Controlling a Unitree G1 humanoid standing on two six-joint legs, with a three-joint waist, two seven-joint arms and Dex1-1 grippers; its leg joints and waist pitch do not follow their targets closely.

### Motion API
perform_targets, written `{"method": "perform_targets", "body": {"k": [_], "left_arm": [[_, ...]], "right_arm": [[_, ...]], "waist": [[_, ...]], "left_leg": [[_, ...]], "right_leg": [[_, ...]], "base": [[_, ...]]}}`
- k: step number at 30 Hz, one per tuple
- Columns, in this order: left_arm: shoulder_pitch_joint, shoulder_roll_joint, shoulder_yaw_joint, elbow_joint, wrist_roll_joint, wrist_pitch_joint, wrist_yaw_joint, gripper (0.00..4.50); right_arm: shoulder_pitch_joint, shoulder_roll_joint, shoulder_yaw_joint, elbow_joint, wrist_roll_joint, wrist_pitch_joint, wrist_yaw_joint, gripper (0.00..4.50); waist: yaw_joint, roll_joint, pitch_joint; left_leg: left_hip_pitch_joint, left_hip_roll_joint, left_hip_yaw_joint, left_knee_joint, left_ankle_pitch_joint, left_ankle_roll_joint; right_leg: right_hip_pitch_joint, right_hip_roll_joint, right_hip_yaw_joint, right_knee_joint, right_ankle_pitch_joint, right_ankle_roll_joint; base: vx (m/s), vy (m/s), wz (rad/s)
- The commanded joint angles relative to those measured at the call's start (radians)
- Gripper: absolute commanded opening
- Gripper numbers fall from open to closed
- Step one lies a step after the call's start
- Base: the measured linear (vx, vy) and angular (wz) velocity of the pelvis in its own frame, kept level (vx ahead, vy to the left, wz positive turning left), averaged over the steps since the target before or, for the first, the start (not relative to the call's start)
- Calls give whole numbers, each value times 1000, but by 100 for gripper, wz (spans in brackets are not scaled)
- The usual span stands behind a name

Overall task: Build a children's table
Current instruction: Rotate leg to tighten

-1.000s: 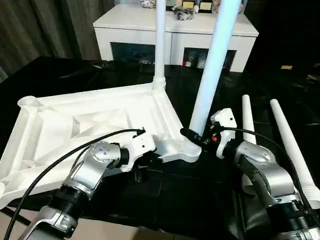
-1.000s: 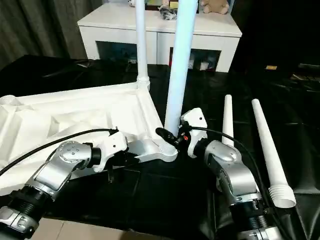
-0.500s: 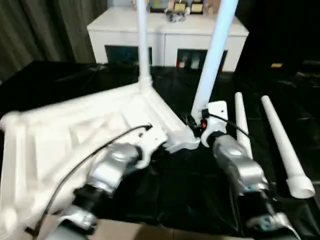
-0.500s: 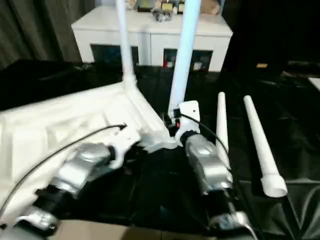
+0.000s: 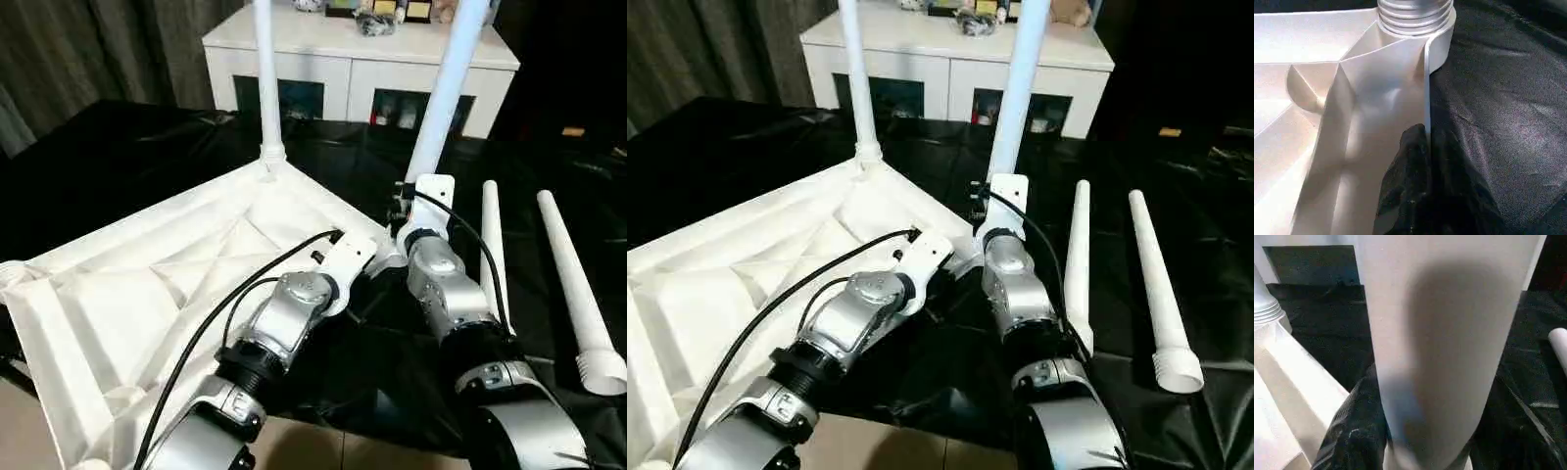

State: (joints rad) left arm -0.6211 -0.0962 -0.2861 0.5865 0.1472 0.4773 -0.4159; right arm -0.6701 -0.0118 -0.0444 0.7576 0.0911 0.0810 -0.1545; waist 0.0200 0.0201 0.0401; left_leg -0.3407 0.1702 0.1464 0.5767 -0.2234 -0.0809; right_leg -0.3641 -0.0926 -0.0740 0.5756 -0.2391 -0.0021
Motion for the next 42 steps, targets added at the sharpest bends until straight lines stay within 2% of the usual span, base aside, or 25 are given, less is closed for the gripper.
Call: {"method": "perform_targets", "body": {"k": [1, 4, 5, 8, 9, 11, 13, 14, 15, 16, 17, 18, 19, 20, 22, 24, 25, 27, 30, 31, 32, 34, 36, 38, 42], "left_arm": [[-64, -37, -1, -26, -19, -64, 7, 0], [-67, -31, 3, -14, -18, -70, 9, 0], [-67, -26, 6, -12, -18, -74, 6, 0], [-66, -13, 13, -15, -20, -82, 2, 0], [-55, 4, 15, -34, -23, -85, -11, 0], [-39, 29, 9, -61, -24, -91, -40, 0], [-24, 49, 6, -87, -29, -97, -69, 0], [-15, 60, 6, -104, -33, -97, -84, 0], [-14, 62, 6, -107, -35, -98, -88, 0], [-6, 72, 7, -123, -41, -97, -104, 0], [2, 88, 6, -140, -42, -98, -118, 0], [8, 101, 1, -149, -40, -106, -129, 0], [10, 105, 1, -153, -41, -105, -133, 0], [21, 126, 1, -172, -45, -109, -154, 0], [30, 147, 2, -188, -53, -117, -178, 0], [33, 160, -2, -194, -55, -126, -194, 0], [41, 188, -8, -210, -61, -131, -234, 0], [44, 207, -10, -215, -63, -131, -258, 0], [53, 249, -22, -228, -73, -165, -327, 0], [53, 249, -22, -228, -73, -165, -327, 0], [59, 266, -27, -239, -80, -176, -357, 0], [83, 327, -53, -273, -100, -213, -465, 0], [102, 379, -70, -301, -118, -255, -562, 0], [106, 395, -71, -307, -125, -263, -591, 0], [109, 450, -69, -302, -142, -293, -674, 0]], "right_arm": [[77, 35, -3, 187, 13, 80, -2, 184], [65, 35, -10, 202, 13, 39, 21, 184], [61, 35, -12, 203, 13, 20, 34, 184], [52, 36, -23, 205, 20, -23, 62, 184], [46, 34, -34, 197, 32, -53, 90, 219], [41, 30, -47, 177, 48, -74, 123, 254], [40, 23, -49, 157, 52, -80, 147, 256], [41, 17, -47, 144, 53, -88, 160, 264], [42, 15, -46, 140, 53, -89, 166, 275], [44, 9, -43, 124, 53, -96, 186, 287], [49, -1, -39, 100, 50, -104, 210, 287], [55, -7, -35, 80, 50, -108, 230, 309], [58, -9, -33, 70, 50, -108, 238, 309], [73, -24, -24, 17, 50, -109, 277, 318], [92, -39, -15, -38, 59, -106, 326, 336], [102, -47, -10, -64, 63, -103, 345, 336], [132, -70, 6, -132, 74, -94, 405, 349], [152, -85, 17, -176, 82, -86, 441, 369], [194, -115, 30, -268, 101, -64, 510, 391], [194, -115, 30, -268, 101, -64, 510, 402], [211, -127, 35, -303, 109, -48, 537, 402], [258, -175, 53, -405, 131, -2, 610, 424], [303, -226, 74, -497, 147, 52, 681, 433], [319, -249, 86, -526, 153, 73, 716, 433], [395, -364, 152, -618, 148, 121, 876, 433]], "waist": [[-6, 1, -23], [-6, -1, -24], [-5, 3, -24], [-5, -1, -25], [-3, -1, -25], [-3, -3, -27], [-1, -1, -36], [2, -2, -44], [1, -7, -46], [1, -9, -42], [2, -4, -43], [4, -4, -53], [7, -3, -57], [11, -1, -59], [15, 0, -64], [17, 0, -69], [19, 4, -72], [21, 4, -71], [22, 5, -66], [22, 5, -66], [22, 7, -63], [25, 9, -61], [32, 10, -61], [36, 12, -60], [39, 13, -60]], "left_leg": [[-3, 47, -18, -100, -414, -5], [-3, 47, -14, -100, -412, 2], [-3, 48, -13, -100, -415, 2], [0, 48, -11, -99, -426, 7], [-2, 48, -11, -99, -416, 13], [-6, 49, -10, -99, -399, 22], [-12, 53, -9, -97, -328, 35], [-14, 55, -3, -90, -257, 44], [-15, 57, 4, -87, -240, 64], [-14, 54, 8, -90, -267, 74], [-15, 52, 12, -86, -285, 70], [-25, 51, 12, -81, -220, 76], [-26, 51, 14, -77, -176, 85], [-26, 51, 18, -70, -101, 114], [-31, 49, 22, -60, -10, 153], [-35, 47, 24, -52, 29, 181], [-34, 46, 24, -47, 54, 201], [-35, 49, 26, -43, 71, 228], [-31, 52, 26, -49, 9, 212], [-31, 52, 26, -49, 9, 212], [-31, 55, 26, -52, -22, 191], [-25, 56, 26, -55, -46, 173], [-21, 57, 28, -57, -64, 156], [-20, 58, 29, -58, -76, 140], [-18, 58, 29, -58, -107, 107]], "right_leg": [[6, -57, 41, -92, -351, -115], [5, -57, 46, -91, -357, -118], [5, -58, 47, -92, -355, -118], [2, -59, 48, -94, -367, -121], [3, -60, 48, -95, -368, -123], [7, -62, 49, -93, -358, -127], [13, -62, 52, -82, -270, -153], [15, -61, 53, -73, -179, -183], [11, -55, 51, -68, -135, -206], [7, -53, 49, -73, -177, -206], [4, -59, 51, -77, -237, -205], [13, -59, 52, -70, -187, -203], [13, -58, 51, -65, -129, -207], [11, -53, 49, -55, -19, -224], [17, -52, 48, -39, 112, -265], [19, -48, 47, -27, 210, -286], [17, -46, 46, -22, 255, -301], [14, -44, 45, -20, 269, -306], [12, -43, 44, -30, 160, -296], [12, -43, 44, -30, 160, -296], [13, -45, 46, -32, 113, -291], [11, -41, 47, -35, 83, -280], [11, -41, 48, -36, 74, -269], [9, -40, 49, -34, 71, -266], [9, -40, 48, -33, 59, -263]], "base": [[0, 0, 0], [0, 0, 0], [0, 0, 0], [0, 0, 0], [0, 0, 0], [0, 0, 0], [0, 0, 0], [0, 0, 0], [0, 0, 0], [0, 0, 0], [0, 0, 0], [0, 0, 0], [0, 0, 0], [0, 0, 0], [0, 0, 0], [0, 0, 0], [0, 0, 0], [0, 0, 0], [0, 0, 0], [0, 0, 0], [0, 0, 0], [0, 0, 0], [0, 0, 0], [0, 0, 0], [0, 0, 0]]}}
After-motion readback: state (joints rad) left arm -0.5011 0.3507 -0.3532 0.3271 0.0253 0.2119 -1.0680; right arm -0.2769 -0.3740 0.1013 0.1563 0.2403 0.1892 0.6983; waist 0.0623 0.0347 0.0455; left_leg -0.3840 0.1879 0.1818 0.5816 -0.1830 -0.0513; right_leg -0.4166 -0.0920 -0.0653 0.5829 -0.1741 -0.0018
